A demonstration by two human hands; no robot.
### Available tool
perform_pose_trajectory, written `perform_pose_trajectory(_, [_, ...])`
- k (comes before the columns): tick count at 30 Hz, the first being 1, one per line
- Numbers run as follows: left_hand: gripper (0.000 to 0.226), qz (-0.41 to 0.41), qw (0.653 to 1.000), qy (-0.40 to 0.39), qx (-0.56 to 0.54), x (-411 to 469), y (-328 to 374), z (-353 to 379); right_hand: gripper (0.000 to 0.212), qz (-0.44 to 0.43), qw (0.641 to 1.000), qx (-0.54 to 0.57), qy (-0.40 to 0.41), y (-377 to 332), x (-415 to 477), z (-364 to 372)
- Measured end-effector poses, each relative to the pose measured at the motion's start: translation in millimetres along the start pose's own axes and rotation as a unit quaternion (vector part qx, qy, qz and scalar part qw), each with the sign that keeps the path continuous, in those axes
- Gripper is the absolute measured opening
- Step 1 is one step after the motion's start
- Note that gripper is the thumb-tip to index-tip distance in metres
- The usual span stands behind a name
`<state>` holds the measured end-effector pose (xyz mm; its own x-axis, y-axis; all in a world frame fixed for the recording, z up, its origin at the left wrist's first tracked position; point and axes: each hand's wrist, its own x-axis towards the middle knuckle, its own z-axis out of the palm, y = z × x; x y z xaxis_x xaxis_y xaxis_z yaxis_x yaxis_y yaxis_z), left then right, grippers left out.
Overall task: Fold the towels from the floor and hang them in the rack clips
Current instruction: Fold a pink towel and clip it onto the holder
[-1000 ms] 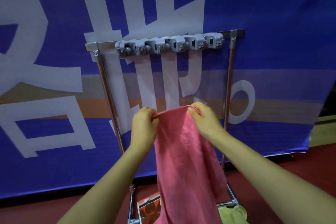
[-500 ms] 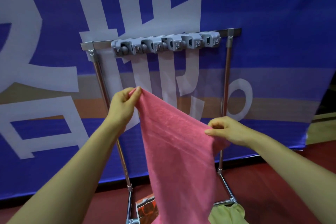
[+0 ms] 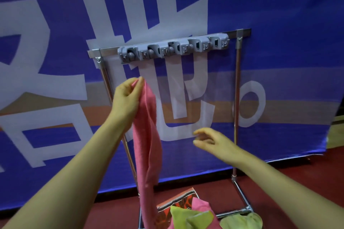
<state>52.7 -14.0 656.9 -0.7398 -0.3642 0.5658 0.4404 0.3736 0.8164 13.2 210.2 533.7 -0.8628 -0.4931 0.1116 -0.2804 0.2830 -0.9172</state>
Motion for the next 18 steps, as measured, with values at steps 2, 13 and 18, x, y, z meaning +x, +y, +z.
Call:
perform_pose_trajectory(2, [0.033, 0.050, 0.997, -0.038, 0.042, -0.4, 7.2, 6.7, 0.053, -0.009, 0.999, 0.016, -0.035, -18.1, 4.0, 26.8])
perform_pose_trajectory(13, [0.037, 0.247, 0.930, 0.015, 0.270, -2.9, 14.7, 1.9, 0.023, -0.061, 0.993, 0.094, 0.038, -43.2, 17.9, 95.2])
perform_pose_trajectory(18, [0.035, 0.158, 0.961, 0.113, 0.196, 12.6, 17.0, -17.1, 0.012, -0.046, 0.998, -0.024, 0.024, -17.2, 6.8, 54.0])
